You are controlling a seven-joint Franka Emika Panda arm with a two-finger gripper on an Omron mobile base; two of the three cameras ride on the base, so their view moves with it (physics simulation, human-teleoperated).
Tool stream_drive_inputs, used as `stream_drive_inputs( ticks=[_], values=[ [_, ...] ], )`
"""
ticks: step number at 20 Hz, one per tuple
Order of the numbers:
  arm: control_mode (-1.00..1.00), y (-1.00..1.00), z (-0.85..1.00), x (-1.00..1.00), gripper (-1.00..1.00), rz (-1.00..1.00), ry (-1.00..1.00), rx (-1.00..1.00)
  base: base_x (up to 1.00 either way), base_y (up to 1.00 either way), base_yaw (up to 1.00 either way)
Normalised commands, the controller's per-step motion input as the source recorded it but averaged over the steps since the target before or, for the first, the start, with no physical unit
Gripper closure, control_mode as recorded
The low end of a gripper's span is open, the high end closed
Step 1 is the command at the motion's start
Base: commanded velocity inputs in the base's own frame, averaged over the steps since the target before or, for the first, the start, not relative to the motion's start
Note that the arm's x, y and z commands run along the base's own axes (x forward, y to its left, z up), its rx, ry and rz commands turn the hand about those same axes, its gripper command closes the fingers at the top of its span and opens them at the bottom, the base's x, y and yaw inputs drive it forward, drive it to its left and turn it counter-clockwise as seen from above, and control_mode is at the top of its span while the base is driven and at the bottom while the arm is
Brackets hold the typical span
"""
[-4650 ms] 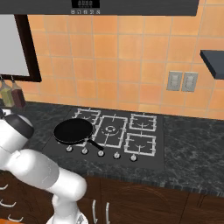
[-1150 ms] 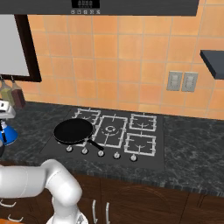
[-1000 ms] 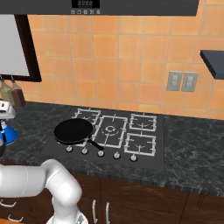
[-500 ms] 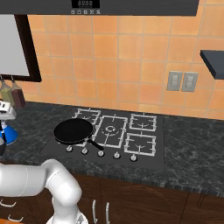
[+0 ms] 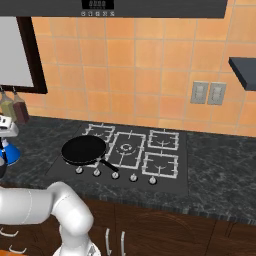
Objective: Pick the kettle from the counter and place it on a stove burner. Then turn the burner on.
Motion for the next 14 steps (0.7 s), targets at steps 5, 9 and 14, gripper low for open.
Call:
stream_drive_inputs(
  ticks=[5,9,14],
  values=[
    [-1.0,0.0,0.04,-0.1,1.0,0.0,0.0,0.0,0.0,0.0,0.0],
    [-1.0,0.0,0.46,-0.28,1.0,0.0,-0.04,0.0,0.0,0.0,0.0],
    [-1.0,-0.19,0.53,-0.4,1.0,-0.01,-0.05,0.0,0.0,0.0,0.0]
  ],
)
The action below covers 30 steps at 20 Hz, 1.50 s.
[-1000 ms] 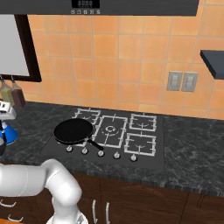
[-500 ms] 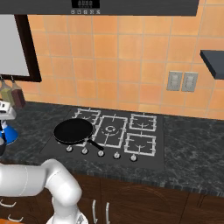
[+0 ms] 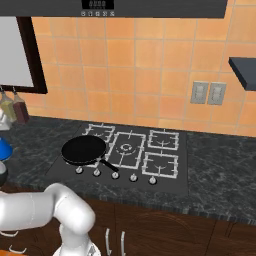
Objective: Pick the kettle from the counter and place it on a stove burner. Then turn the burner on.
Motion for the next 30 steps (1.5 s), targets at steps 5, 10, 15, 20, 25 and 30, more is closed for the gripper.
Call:
stream_drive_inputs(
  ticks=[5,10,15,20,25,30],
  values=[
    [-1.0,-0.5,0.33,-0.39,1.0,-0.02,-0.03,0.0,0.0,0.0,0.0],
    [-1.0,-0.68,0.26,-0.28,1.0,-0.03,-0.01,0.0,0.0,0.0,0.0],
    [-1.0,-0.78,0.31,-0.13,1.0,-0.02,-0.02,0.0,0.0,0.0,0.0],
    [-1.0,-0.91,0.34,-0.01,1.0,-0.03,0.0,0.0,0.0,0.0,0.0],
    [-1.0,-0.94,0.33,0.0,1.0,-0.03,0.0,0.0,0.0,0.0,0.0],
    [-1.0,-0.96,0.23,0.0,1.0,-0.02,0.0,0.0,0.0,0.0,0.0]
  ],
)
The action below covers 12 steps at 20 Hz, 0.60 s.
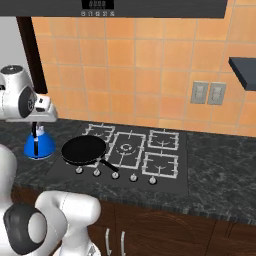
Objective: Pick the kettle from the counter and place it on a stove burner. Then turn the burner on.
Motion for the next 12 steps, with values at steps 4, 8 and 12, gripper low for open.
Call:
stream_drive_inputs(
  ticks=[4,8,12],
  values=[
    [-1.0,-0.99,0.04,0.0,1.0,-0.01,0.0,0.0,0.0,0.0,0.0],
    [-1.0,-1.0,0.0,0.03,1.0,0.0,0.0,0.0,0.0,0.0,0.0],
    [-1.0,-1.0,0.0,0.14,1.0,0.0,0.0,0.0,0.0,0.0,0.0]
  ],
)
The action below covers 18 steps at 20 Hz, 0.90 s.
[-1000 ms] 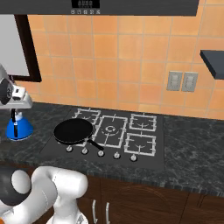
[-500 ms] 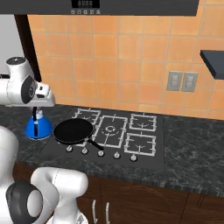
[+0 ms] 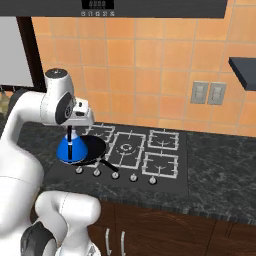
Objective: Pick the kettle from the counter and place it on a stove burner. Then turn the burner on.
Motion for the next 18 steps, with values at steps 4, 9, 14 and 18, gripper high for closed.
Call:
stream_drive_inputs(
  ticks=[4,9,14,18],
  values=[
    [-1.0,-0.97,0.0,0.22,1.0,0.0,0.0,0.0,0.0,0.0,0.0],
    [-1.0,-0.94,0.0,0.26,1.0,0.0,0.0,0.0,0.0,0.0,0.0],
    [-1.0,-0.86,0.0,0.26,1.0,0.0,0.0,0.0,0.0,0.0,0.0],
    [-1.0,-0.74,0.0,0.32,1.0,0.0,0.0,0.0,0.0,0.0,0.0]
  ],
)
